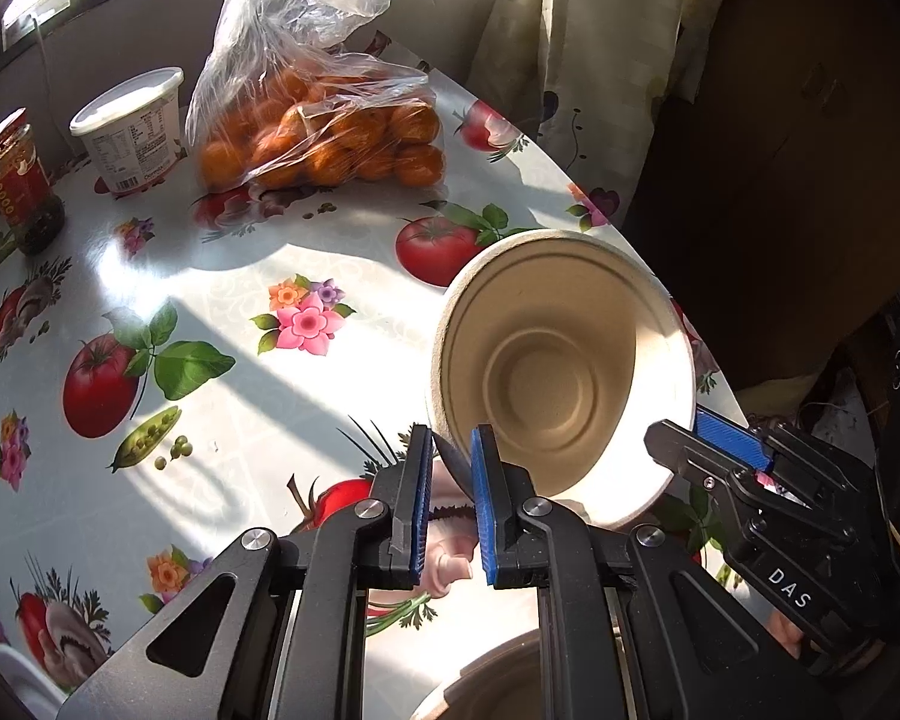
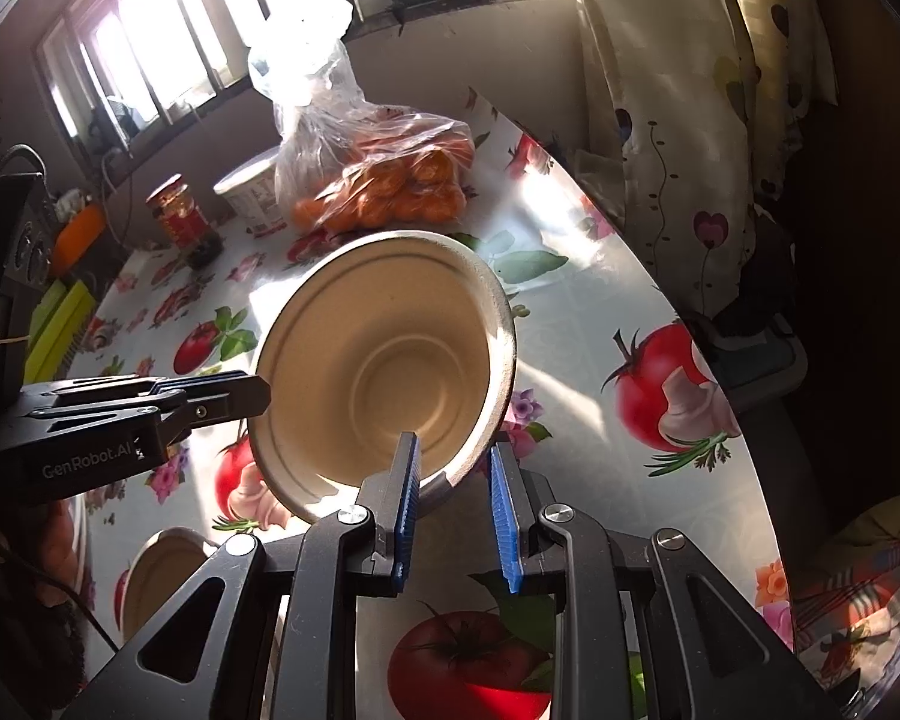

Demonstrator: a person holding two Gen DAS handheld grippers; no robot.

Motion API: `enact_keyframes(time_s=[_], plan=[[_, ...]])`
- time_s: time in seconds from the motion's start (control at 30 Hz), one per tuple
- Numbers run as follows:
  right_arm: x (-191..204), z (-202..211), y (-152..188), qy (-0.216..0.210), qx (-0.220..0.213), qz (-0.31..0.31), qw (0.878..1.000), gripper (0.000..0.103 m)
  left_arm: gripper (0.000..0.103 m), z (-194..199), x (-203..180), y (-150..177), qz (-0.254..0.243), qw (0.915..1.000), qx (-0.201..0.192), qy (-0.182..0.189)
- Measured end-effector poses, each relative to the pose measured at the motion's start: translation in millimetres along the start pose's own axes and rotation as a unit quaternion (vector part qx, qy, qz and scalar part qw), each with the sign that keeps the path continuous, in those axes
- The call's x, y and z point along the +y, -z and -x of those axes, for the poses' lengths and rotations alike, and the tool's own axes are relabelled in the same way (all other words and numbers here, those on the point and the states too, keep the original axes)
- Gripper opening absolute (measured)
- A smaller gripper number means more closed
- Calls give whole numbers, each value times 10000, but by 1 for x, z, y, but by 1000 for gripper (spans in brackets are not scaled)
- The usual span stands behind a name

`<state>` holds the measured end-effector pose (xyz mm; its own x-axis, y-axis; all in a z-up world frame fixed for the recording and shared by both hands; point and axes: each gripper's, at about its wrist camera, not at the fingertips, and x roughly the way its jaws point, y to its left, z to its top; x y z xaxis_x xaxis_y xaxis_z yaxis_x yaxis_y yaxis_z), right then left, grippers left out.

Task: Organize plates and bowls
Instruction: 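Hold the beige bowl raised with both grippers, then lift the beige bowl off the bowl below with both grippers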

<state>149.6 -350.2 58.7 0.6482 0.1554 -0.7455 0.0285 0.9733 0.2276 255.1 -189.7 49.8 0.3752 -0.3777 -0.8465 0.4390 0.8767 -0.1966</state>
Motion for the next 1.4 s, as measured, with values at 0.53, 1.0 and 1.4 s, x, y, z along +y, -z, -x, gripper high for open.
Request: enact_keyframes(time_s=[0.53, 1.0, 1.4], plan=[[20, 33, 3, -105, -247, 147, 9995, 22, 14, 40, -3, 11, -12, 9994, -325, -100], [45, 63, 19, -213, -372, 316, 9986, 22, 14, 78, -1, 39, 82, 9980, -615, -102], [60, 77, 35, -273, -392, 369, 9982, 22, 14, 94, 3, 63, 184, 9975, -682, -59]])
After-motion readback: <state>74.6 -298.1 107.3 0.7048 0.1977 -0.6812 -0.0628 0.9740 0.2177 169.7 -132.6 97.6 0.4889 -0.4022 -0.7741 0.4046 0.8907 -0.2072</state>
